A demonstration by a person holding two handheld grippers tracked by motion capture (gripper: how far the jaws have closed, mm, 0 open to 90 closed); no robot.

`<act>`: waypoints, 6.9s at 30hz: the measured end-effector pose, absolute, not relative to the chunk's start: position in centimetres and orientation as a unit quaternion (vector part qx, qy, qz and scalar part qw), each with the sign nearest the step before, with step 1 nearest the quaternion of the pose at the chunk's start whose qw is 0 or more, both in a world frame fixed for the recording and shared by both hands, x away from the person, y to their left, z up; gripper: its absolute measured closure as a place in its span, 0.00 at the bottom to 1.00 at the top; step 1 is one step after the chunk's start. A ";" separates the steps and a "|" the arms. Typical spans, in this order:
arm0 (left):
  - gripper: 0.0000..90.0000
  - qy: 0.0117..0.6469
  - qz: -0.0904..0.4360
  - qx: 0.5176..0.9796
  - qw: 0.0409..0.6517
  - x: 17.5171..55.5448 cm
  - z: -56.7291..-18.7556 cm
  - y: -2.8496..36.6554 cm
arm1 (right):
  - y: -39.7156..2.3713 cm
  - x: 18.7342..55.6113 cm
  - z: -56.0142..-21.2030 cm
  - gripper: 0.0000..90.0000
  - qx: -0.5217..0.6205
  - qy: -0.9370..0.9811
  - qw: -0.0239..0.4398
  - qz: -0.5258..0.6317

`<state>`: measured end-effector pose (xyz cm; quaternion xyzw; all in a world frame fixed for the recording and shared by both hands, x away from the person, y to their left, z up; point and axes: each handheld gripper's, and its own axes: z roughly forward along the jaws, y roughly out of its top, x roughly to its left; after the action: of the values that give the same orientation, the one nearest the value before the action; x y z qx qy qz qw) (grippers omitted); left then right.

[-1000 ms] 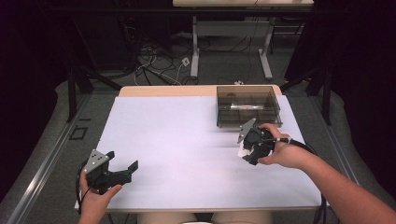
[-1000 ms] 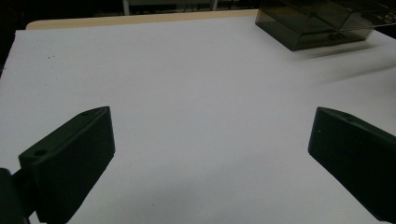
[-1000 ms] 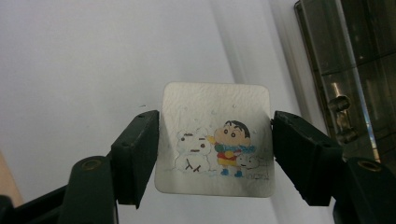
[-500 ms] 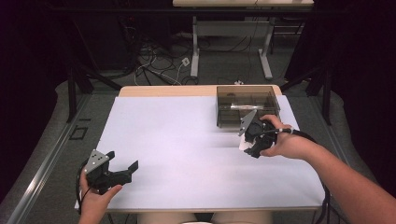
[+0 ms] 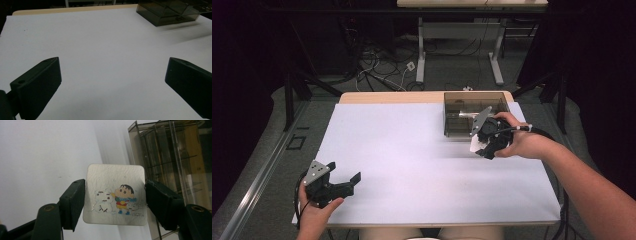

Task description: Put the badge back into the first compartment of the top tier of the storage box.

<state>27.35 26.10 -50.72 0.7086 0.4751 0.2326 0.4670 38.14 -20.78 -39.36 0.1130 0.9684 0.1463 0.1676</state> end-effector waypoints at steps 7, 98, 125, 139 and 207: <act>0.01 0.475 0.234 0.709 0.466 27.3 -50.7 26.2 | -20.5 38.9 -38.9 0.37 0.101 0.968 0.182 0.141; 0.01 0.476 0.236 0.710 0.462 27.4 -50.8 26.3 | -15.8 46.7 -41.9 0.37 0.047 0.957 0.246 0.147; 0.01 0.477 0.235 0.710 0.463 27.4 -50.9 26.3 | -15.4 47.3 -43.3 0.36 0.031 0.960 0.248 0.125; 0.01 0.477 0.235 0.709 0.463 27.4 -50.9 26.3 | -15.5 47.5 -43.3 0.33 0.038 0.960 0.250 0.124; 0.01 0.472 0.231 0.716 0.460 27.9 -51.0 25.9 | -17.3 41.1 -41.5 0.00 0.313 0.881 0.243 0.258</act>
<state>27.94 25.89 -51.00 0.7156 0.4724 0.2307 0.4599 41.07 -17.26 -41.51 0.3134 0.8810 0.2584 0.2427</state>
